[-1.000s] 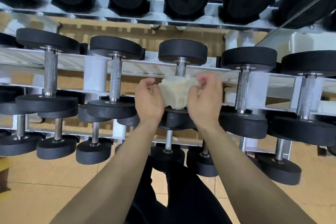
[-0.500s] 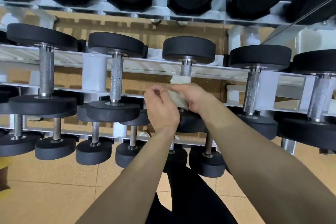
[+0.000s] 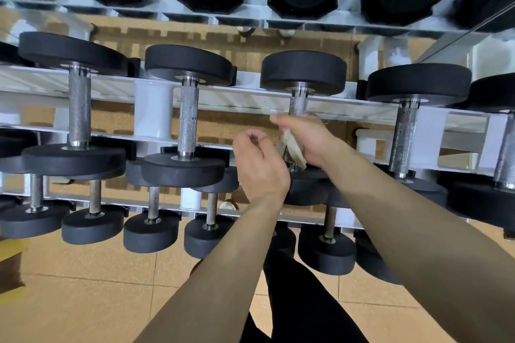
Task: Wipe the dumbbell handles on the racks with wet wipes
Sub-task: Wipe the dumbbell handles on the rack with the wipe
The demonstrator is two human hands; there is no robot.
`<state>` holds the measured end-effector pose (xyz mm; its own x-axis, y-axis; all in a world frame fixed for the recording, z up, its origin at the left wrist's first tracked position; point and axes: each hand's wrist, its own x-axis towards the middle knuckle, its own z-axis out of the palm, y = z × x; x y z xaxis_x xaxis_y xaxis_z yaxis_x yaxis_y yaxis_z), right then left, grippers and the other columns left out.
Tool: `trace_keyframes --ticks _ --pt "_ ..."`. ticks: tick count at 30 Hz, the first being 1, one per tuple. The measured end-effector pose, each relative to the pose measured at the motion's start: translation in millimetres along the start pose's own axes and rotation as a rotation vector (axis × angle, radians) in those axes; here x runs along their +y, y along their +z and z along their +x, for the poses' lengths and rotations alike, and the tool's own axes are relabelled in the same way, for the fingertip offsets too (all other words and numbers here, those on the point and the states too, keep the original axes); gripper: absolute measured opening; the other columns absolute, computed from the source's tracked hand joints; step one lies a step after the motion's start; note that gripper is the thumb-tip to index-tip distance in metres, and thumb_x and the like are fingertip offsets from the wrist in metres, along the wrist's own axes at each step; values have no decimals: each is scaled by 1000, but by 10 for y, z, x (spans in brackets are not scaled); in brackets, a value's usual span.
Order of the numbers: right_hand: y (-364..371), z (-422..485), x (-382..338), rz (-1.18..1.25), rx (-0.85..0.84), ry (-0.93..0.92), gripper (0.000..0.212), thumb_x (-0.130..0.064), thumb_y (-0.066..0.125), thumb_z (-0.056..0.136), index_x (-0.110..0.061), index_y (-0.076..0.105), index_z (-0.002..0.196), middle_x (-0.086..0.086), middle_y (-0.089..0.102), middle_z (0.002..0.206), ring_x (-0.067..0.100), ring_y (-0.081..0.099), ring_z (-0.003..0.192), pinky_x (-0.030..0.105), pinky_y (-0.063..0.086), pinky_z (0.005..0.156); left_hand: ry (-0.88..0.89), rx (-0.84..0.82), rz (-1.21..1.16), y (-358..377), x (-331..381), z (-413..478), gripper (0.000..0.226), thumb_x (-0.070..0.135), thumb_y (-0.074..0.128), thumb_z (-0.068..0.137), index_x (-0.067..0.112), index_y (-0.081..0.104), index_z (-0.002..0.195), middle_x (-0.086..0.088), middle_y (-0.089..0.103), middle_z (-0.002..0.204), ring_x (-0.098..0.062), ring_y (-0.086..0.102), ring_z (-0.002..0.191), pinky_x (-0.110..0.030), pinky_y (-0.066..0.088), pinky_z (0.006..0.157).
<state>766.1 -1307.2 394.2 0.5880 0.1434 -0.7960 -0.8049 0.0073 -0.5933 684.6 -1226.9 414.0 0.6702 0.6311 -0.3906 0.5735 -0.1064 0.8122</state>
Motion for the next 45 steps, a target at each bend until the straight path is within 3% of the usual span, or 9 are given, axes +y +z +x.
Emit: trace_keyframes --ticks 9,15,21,27,31,35,38,42,45 --pt "55 -117 23 -62 135 132 25 -11 89 71 1 75 88 24 73 87 29 68 75 45 58 76 -8 -24 16 -25 35 -14 13 25 42 102 21 53 97 1 56 103 -10 51 89 -25 34 78" --pt "114 -21 -225 170 249 -39 28 -14 88 75 -12 60 80 5 61 69 22 61 69 37 53 74 -5 -23 30 -14 35 -12 14 31 39 104 26 51 97 3 57 104 -16 54 93 -31 40 80" --pt "1 -262 60 -70 48 101 36 -13 82 80 7 70 108 26 74 102 36 74 95 49 61 86 -39 -129 148 -44 73 6 22 36 38 103 28 56 114 1 65 101 -23 58 95 -40 46 85" --pt "-19 -360 96 -251 214 9 21 -2 88 69 -3 75 86 20 76 91 36 74 93 52 60 87 -143 -224 160 -74 73 58 29 21 43 100 34 58 122 9 69 116 -18 60 110 -33 44 96" --pt "-147 -531 119 -198 390 -67 31 6 71 83 -24 66 77 11 71 106 32 69 104 46 56 99 -241 -338 -140 -161 127 114 26 9 52 101 19 58 124 12 67 106 -12 61 112 -26 39 108" --pt "-232 -897 2 106 206 -135 28 11 69 85 -13 72 98 20 73 109 32 73 98 44 60 86 -114 -511 -208 -400 257 81 33 26 60 101 19 58 133 20 63 111 10 60 101 -1 41 84" --pt "-195 -1045 -106 251 -17 -113 28 12 62 87 -8 73 105 17 75 104 28 73 89 37 61 75 -55 -642 -208 -491 306 85 31 33 64 98 14 66 122 9 74 100 0 68 93 -21 52 89" --pt "-144 -961 -147 118 67 -77 19 -11 75 88 -8 72 106 12 75 104 33 72 102 38 60 83 -50 -505 -143 -520 289 196 22 29 73 92 7 71 95 -12 68 88 -22 62 82 -43 53 77" --pt "-220 -955 -169 -92 -52 15 64 -41 89 70 -11 66 122 5 77 110 24 74 103 39 59 88 -16 -474 -142 -477 297 231 22 26 70 95 4 67 95 -17 70 89 -24 64 80 -47 56 75"
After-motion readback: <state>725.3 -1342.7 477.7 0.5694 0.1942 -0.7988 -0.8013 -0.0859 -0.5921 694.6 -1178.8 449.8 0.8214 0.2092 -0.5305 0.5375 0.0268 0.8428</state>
